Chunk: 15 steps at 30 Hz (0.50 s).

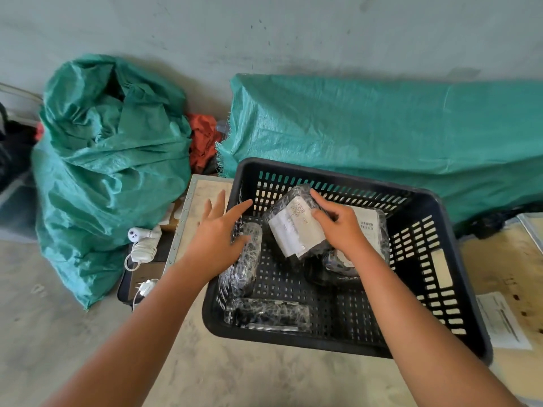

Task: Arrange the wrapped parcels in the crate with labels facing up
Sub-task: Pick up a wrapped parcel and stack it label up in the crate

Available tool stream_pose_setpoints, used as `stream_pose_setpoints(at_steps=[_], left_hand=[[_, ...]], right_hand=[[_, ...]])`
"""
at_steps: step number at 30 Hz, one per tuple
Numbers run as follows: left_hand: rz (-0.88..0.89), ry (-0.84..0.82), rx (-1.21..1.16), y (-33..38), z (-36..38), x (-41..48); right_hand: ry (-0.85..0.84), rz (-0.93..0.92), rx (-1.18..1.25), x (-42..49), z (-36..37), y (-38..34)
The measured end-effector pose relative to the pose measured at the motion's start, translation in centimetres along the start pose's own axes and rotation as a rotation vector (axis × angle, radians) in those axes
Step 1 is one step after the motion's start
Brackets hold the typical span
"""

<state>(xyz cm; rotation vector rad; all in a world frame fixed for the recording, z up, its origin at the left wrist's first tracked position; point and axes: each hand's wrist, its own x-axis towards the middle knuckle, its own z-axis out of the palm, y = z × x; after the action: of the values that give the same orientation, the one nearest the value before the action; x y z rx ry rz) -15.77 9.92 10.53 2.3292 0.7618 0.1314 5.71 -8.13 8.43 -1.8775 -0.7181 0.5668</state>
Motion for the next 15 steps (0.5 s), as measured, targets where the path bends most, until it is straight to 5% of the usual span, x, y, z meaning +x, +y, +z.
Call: stream_pose_setpoints(at_steps=[4,10,15], left_hand=[[0.254,0.046,-0.038,2.6,-1.1,0.5],[0.360,-0.289,-0.426,6.7,-1.5,2.2],[0.443,-0.402,-0.681,7.8,-2.0,2.5]], right_hand=[[-0.041,0.017,0.049,0.0,-3.5,-2.6],[-0.271,0.054,0.241,-0.2,-8.8,-7.5],[-0.353,0.064,0.347,-0.5,-10.7,-8.9]])
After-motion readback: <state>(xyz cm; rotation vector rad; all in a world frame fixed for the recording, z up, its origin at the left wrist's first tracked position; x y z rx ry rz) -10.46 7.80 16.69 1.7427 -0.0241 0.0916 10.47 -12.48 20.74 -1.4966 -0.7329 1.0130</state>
